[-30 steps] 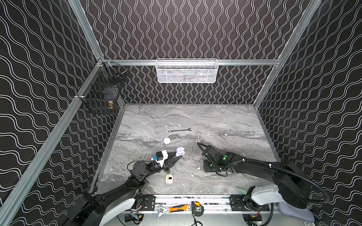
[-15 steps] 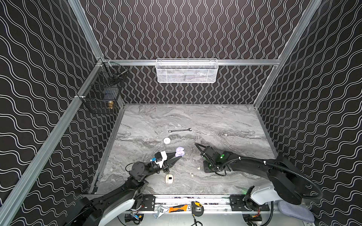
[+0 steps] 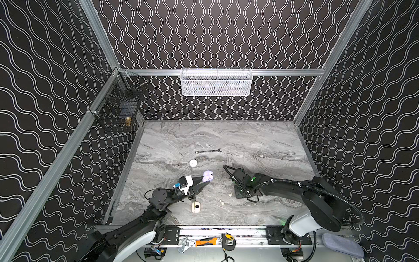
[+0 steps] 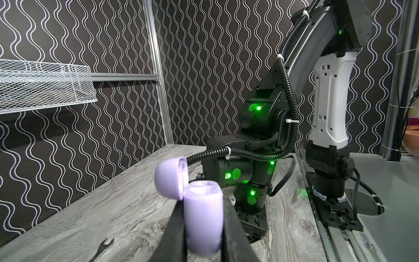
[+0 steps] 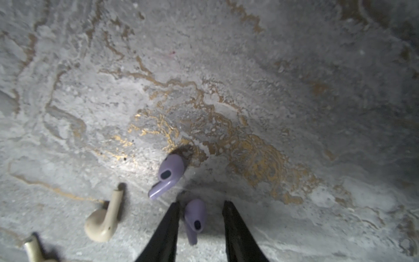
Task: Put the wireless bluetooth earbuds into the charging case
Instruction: 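Release the case with the right gripper and lower it over the purple earbuds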
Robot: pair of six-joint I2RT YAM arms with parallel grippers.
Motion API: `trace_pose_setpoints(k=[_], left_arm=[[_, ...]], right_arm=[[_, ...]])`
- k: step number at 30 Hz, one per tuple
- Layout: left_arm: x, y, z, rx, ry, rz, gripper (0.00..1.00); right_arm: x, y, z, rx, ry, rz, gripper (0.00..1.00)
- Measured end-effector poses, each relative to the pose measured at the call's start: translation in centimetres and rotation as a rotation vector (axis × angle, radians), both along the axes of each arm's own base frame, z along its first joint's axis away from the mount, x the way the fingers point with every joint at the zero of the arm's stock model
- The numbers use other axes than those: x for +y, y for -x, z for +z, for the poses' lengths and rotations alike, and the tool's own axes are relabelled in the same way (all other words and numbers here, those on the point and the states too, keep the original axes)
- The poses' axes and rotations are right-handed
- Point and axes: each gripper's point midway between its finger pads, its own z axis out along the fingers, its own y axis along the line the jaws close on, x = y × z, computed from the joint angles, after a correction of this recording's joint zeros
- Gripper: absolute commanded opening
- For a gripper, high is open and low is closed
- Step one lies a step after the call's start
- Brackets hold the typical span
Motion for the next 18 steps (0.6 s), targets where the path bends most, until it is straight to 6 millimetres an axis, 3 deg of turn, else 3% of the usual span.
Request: trace_pose_setpoints(k=[18], left_arm=[[0.08,0.13,0.23,-0.007,0.005,0.000,0.00]], right_arm=[[-0.48,-0.29,-0.04,-0.025,-0.026,-0.040,0.24]])
